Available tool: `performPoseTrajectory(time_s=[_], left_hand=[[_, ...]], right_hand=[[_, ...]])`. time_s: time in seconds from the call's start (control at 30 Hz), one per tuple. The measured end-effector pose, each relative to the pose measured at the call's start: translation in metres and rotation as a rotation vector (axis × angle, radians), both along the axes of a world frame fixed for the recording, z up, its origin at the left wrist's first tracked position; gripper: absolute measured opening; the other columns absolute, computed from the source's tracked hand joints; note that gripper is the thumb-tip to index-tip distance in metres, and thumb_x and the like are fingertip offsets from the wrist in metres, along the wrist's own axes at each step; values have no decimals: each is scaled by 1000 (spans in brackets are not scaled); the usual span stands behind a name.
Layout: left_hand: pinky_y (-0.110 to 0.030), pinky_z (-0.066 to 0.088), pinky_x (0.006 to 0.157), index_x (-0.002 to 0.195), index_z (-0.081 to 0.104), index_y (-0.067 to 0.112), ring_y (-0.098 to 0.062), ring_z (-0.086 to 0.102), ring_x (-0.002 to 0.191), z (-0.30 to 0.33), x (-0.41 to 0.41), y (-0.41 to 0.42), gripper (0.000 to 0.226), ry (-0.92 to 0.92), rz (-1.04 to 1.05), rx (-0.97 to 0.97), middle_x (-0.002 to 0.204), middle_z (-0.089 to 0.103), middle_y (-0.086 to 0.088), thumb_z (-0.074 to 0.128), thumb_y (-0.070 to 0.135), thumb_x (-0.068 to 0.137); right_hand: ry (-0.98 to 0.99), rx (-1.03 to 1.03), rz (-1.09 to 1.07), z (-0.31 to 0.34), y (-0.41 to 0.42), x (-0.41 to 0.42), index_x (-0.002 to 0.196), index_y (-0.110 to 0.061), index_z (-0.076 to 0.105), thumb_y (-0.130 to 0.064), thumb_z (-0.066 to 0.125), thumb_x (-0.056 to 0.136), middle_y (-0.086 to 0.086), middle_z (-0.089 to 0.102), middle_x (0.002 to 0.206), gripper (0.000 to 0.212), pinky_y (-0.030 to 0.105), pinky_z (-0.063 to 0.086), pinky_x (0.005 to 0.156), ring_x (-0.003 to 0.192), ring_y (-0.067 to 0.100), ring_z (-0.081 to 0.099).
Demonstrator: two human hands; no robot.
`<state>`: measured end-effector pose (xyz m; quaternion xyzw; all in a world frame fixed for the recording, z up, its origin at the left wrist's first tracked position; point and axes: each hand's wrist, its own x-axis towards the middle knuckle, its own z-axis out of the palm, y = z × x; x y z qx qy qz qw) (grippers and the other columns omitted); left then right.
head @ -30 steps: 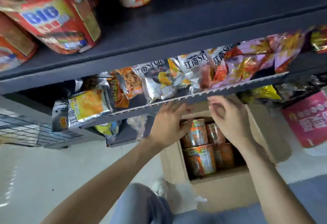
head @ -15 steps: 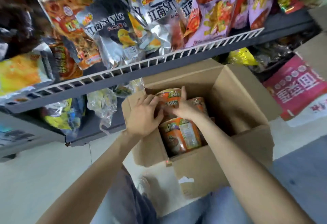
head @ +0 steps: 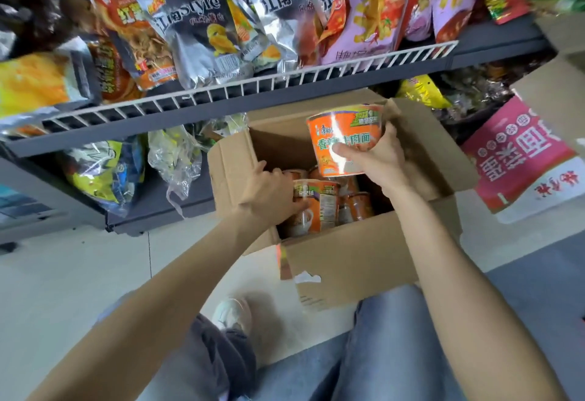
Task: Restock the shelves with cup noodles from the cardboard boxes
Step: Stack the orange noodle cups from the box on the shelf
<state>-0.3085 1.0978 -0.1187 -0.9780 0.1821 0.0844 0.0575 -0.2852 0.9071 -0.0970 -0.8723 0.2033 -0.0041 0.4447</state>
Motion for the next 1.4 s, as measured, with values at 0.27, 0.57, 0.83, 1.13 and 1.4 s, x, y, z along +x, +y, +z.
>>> performPoseTrajectory(time_s=[0.27,0.57,0.83,1.13,1.4], left_hand=[[-36,34,106,150,9,6,-32,34,135,-1,-7,-57,98,300,207,-414,151,20,-17,69,43,82],[-44,32,106,145,24,10,-34,39,132,-23,10,-101,78,357,109,-21,143,42,-13,49,57,88],[-35,42,103,136,45,16,-26,53,120,-24,39,-81,86,543,7,51,131,57,-4,76,54,67],[-33,39,102,148,11,15,-27,46,125,-35,19,-44,109,530,246,-429,138,46,-11,82,36,67],[-31,32,102,149,14,21,-11,34,122,84,13,5,131,-56,174,-966,131,38,1,70,66,40]], right_hand=[[-188,34,-66,-3,-21,-15,145,-12,25,-45,85,61,7,44,137,107,36,40,102,125,22,45],[-254,175,-124,-8,-52,-39,142,-16,29,-40,84,66,2,51,132,96,22,39,85,116,16,53],[-281,254,-105,-6,-64,-39,127,-22,38,-55,84,53,-2,58,120,93,29,50,86,105,12,60],[-313,327,-94,3,-50,-48,132,-22,34,-44,85,63,0,55,125,88,12,41,72,109,12,57],[-584,635,-68,87,-31,-28,135,-23,33,-62,83,45,-2,56,129,111,33,49,97,113,8,59]])
